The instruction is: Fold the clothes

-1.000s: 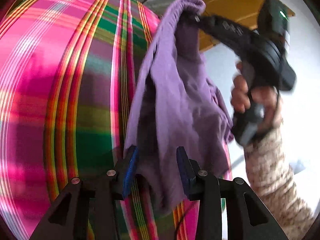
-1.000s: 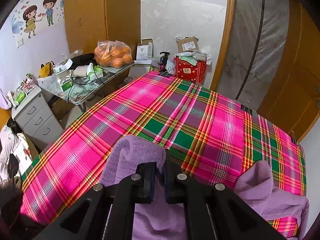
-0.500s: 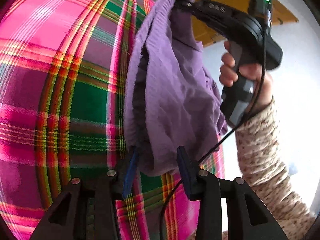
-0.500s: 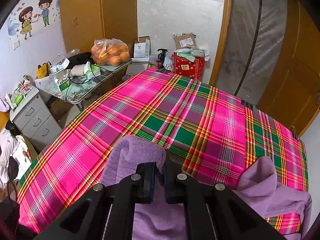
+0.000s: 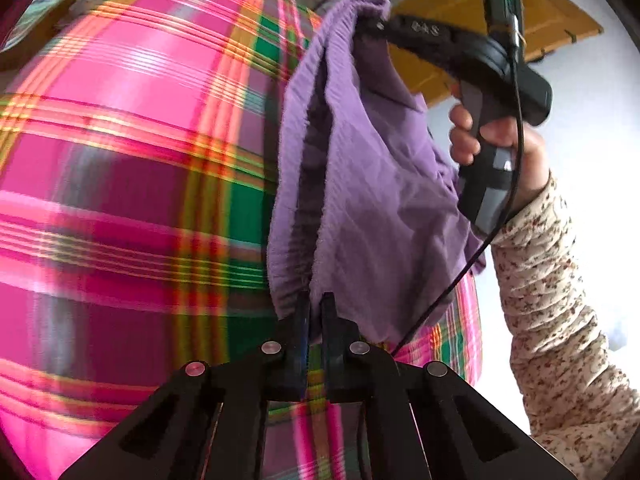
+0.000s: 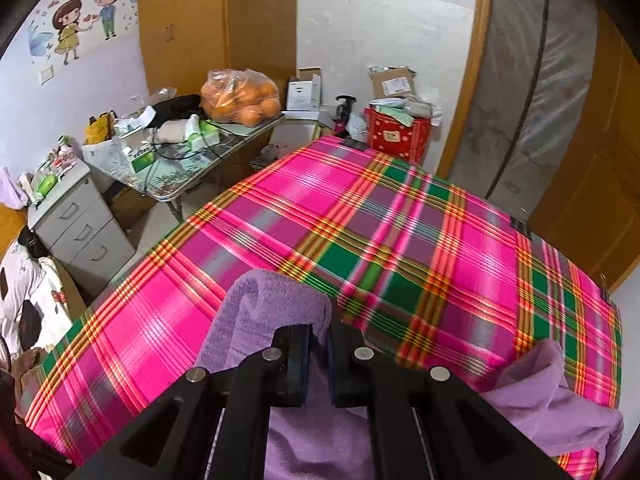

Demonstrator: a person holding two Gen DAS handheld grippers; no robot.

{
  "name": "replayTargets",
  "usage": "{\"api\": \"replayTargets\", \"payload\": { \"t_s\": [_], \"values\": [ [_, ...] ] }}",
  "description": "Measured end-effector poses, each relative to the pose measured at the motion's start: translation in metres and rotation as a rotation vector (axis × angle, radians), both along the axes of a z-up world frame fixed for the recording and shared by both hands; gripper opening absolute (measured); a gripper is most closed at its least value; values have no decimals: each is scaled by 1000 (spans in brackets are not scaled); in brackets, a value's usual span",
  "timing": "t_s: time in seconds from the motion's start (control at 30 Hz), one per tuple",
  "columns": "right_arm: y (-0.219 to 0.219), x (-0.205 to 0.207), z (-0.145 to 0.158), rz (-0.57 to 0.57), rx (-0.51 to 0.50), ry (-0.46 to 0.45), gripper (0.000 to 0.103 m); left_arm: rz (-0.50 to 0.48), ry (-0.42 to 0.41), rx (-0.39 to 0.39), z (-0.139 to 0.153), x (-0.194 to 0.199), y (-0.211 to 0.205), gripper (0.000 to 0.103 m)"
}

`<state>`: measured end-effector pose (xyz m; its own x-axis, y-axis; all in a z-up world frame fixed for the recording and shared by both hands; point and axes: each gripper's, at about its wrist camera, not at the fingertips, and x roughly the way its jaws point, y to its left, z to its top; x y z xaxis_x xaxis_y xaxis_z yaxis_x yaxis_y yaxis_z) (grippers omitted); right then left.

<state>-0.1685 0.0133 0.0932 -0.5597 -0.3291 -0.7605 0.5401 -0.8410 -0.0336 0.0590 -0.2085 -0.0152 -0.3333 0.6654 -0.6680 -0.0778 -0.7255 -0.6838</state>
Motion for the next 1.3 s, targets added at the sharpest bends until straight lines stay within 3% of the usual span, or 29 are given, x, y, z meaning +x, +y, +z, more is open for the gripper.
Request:
{"api": "replayTargets", "payload": {
  "t_s": [0.5,0.6,0.67,0.8,1.0,1.07,1.13,1.3],
  "values": [
    [-68,-10,-19,78,-36,-59,7,170,0,20,-13,28,-96,5],
    [-80,-18,-30,75,-44,-92,7,206,-12,17,-10,35,-46,5],
    [-86,-23,-39,69,-38,-108,7,224,-27,21,-9,15,-19,5],
    [-95,-32,-57,67,-17,-135,7,246,-42,23,9,18,8,5],
    [-96,-37,-72,77,2,-158,8,276,-69,4,20,22,5,4],
    [-98,-33,-71,78,36,-141,8,275,-74,2,39,38,-30,4],
    [-99,-30,-68,72,58,-127,14,273,-79,-3,59,56,-72,4],
    [-82,-14,-39,60,-4,-73,25,290,-80,-2,68,53,-75,4]
  ]
}}
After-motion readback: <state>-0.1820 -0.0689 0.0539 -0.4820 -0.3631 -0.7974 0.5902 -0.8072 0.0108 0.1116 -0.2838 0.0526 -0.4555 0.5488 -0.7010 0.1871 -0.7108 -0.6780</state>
